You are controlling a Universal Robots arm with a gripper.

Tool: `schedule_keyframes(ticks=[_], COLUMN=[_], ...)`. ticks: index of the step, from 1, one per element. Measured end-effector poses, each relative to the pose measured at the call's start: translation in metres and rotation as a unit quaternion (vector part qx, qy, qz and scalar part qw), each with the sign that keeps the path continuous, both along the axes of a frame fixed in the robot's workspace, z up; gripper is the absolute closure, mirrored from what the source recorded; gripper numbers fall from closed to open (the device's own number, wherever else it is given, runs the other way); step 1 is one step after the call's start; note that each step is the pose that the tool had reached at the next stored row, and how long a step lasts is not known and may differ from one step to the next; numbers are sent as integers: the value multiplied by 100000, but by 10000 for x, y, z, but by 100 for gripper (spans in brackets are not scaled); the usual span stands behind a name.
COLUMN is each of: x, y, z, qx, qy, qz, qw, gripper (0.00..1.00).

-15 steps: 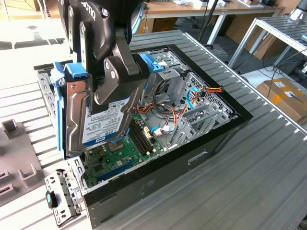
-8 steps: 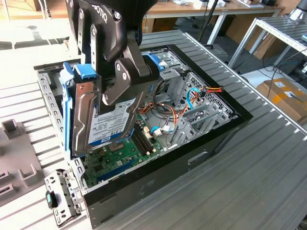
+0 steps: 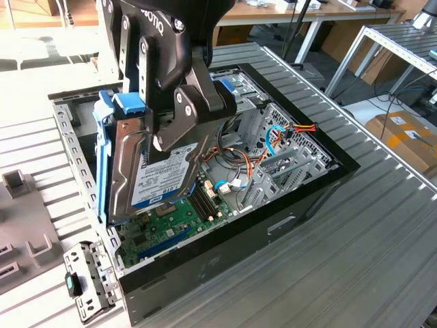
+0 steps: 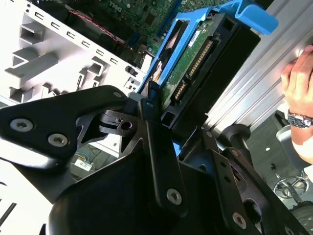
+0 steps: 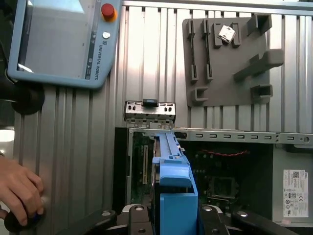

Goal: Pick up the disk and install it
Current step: 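Pick up the disk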

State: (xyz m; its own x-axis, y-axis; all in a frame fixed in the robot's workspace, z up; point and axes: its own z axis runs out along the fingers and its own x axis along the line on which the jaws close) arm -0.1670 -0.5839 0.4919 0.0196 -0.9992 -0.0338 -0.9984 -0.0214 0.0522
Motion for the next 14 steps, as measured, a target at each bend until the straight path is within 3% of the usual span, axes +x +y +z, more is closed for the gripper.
schedule_keyframes(ticks=[3,14], x=[146,275], y=[-54,-90], z=[-15,-25], qx=[5,-3], qy=[5,11], qz=[-1,-1], qw=[100000,100000], gripper=[64,64])
